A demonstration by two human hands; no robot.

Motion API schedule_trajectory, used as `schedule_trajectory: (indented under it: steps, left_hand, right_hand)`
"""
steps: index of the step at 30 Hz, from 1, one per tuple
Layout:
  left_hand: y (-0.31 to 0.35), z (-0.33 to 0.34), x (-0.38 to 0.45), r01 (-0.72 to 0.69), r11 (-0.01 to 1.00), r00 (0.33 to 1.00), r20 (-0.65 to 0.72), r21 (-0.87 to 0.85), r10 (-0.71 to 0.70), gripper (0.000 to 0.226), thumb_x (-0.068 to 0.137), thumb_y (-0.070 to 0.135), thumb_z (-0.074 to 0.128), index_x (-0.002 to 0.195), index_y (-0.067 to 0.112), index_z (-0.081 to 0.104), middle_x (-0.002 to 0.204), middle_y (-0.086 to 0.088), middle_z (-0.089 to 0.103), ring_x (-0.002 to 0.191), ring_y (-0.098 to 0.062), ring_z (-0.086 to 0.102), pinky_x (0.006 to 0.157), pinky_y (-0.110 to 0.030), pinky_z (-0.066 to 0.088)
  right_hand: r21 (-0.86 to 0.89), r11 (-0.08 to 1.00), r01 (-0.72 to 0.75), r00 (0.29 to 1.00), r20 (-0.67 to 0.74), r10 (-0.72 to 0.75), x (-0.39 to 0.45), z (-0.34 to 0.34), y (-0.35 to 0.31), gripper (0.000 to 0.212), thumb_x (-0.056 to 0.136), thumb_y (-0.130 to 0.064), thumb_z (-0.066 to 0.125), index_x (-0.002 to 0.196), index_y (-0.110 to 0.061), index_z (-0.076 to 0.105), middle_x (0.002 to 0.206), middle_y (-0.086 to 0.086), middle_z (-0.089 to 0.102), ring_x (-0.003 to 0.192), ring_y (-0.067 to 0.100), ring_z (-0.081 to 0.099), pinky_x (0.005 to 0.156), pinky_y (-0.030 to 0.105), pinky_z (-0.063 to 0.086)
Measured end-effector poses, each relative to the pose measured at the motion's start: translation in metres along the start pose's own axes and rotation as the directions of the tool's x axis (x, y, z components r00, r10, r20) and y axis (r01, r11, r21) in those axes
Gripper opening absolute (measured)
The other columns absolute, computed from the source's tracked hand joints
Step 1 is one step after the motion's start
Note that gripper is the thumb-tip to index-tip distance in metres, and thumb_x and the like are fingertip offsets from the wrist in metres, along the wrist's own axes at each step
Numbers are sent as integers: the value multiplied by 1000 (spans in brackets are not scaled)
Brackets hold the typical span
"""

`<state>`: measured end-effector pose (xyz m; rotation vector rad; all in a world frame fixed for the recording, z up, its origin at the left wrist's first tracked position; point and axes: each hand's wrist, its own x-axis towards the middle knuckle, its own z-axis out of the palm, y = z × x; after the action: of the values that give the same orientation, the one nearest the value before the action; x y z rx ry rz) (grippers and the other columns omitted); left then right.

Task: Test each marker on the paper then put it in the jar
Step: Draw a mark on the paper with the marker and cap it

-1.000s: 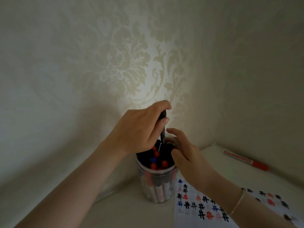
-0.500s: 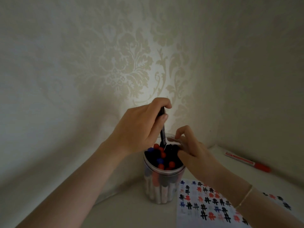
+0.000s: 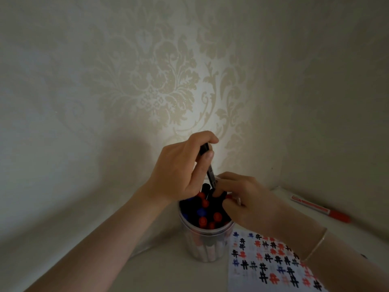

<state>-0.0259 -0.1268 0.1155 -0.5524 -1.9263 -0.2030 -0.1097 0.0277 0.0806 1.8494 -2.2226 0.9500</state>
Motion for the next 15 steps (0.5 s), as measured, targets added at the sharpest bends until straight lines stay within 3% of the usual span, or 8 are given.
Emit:
schedule_trajectory:
  steps: [6, 11, 15]
  left_hand:
    - [-1, -3, 2, 5, 999, 993, 120, 38, -9, 18, 97, 16, 37, 114, 14, 40, 62, -3, 58, 47, -15, 53, 43, -36, 43]
    - [2, -5, 8, -51, 994, 985, 166, 97, 34, 16, 95, 13, 38, 111, 14, 42, 59, 2, 54, 44, -11, 46, 41, -33, 40]
    - [0, -7, 10, -76, 990, 984, 172, 122, 55, 15, 95, 11, 39, 109, 13, 44, 55, 5, 50, 41, -9, 42, 40, -31, 37]
  right_hand:
    - [97, 995, -19, 997, -72, 26, -3, 1, 6, 28, 72, -12, 41, 78, -5, 67, 101, 6, 61, 84, 21, 59, 70, 36, 49]
    - [84, 996, 17, 995, -99, -9, -5, 2, 8, 16, 74, -14, 38, 66, -5, 49, 82, 7, 54, 65, 19, 47, 58, 33, 41]
    - [15, 1000, -4, 998, -60, 5, -6, -1, 6, 23, 75, -21, 36, 88, -14, 53, 84, -2, 55, 68, 14, 50, 61, 32, 46]
